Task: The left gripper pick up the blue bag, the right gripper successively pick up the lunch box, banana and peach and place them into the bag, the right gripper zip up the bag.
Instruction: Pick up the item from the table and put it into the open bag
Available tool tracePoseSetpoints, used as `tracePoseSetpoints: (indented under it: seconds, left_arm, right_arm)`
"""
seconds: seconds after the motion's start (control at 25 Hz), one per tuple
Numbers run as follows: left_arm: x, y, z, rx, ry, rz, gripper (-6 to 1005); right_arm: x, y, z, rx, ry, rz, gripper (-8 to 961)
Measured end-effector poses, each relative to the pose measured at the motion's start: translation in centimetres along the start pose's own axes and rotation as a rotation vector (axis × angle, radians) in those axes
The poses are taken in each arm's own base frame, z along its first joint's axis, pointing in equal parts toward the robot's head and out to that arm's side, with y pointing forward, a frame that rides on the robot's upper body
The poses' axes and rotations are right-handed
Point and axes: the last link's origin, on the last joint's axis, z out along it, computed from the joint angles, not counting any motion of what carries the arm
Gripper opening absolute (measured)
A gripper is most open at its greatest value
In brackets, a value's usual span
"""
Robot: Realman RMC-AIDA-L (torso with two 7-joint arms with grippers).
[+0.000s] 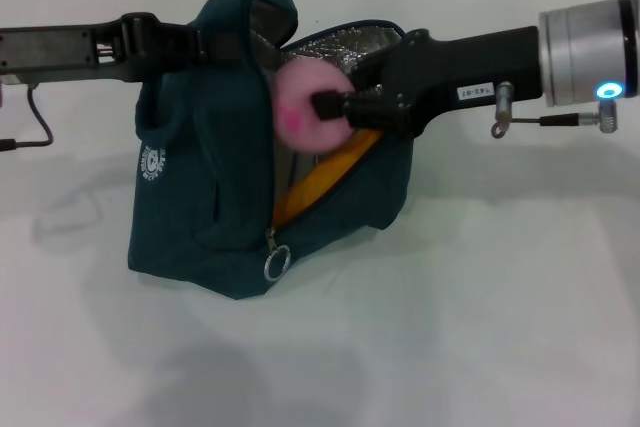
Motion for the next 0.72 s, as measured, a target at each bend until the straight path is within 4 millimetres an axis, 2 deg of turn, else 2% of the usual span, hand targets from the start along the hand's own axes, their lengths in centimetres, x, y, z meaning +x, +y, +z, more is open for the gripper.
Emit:
tracePoseSetpoints:
  seconds: [0.44, 0.6, 0.72]
  left_arm:
    - [0.0, 0.0, -0.1, 0.002, 0.001, 0.001, 49]
    - [0.0, -0.1, -0.3, 0.006, 0.005, -0.002, 49]
    - [0.1, -0.1, -0.3, 0.005, 0.004, -0.002, 49]
  right_arm:
    - [0.0, -0.1, -0.4, 0.007, -0.006, -0.014, 381]
    - [0.0, 0.1, -1.1, 0.018, -0.018, -0.023, 535]
    - [0.0, 0.1, -2.6, 0.056, -0.052, -0.018, 636]
